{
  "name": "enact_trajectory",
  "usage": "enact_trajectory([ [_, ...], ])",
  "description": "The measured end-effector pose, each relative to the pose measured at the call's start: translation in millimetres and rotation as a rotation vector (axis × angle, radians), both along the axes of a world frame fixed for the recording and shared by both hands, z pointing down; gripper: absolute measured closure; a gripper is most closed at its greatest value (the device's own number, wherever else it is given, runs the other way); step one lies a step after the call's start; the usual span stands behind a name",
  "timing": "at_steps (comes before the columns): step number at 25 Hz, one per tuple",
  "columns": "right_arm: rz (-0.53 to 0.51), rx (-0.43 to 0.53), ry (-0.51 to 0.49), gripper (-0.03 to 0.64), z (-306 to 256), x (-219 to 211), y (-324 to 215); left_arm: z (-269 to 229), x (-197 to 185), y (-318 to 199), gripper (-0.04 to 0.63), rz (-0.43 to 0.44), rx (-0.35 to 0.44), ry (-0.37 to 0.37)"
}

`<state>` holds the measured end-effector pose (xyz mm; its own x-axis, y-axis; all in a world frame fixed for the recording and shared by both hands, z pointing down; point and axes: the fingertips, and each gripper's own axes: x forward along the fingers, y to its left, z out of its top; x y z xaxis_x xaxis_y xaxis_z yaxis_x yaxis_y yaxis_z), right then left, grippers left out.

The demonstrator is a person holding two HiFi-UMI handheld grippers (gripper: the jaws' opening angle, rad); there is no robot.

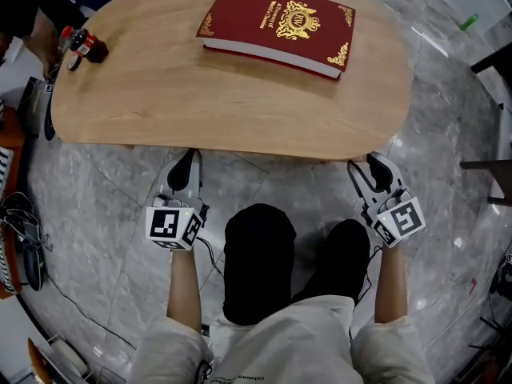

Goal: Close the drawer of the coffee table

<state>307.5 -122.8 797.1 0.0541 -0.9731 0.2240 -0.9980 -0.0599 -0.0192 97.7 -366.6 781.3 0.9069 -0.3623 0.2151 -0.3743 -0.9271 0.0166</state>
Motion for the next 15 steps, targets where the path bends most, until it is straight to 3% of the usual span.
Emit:
enact_trajectory([
  [15, 0.087, -0.007, -0.056, 0.465, 2.9, 23.3, -15.3, -1.2, 20.7, -17.4, 0.586, -0.045, -0.004, 0.066],
])
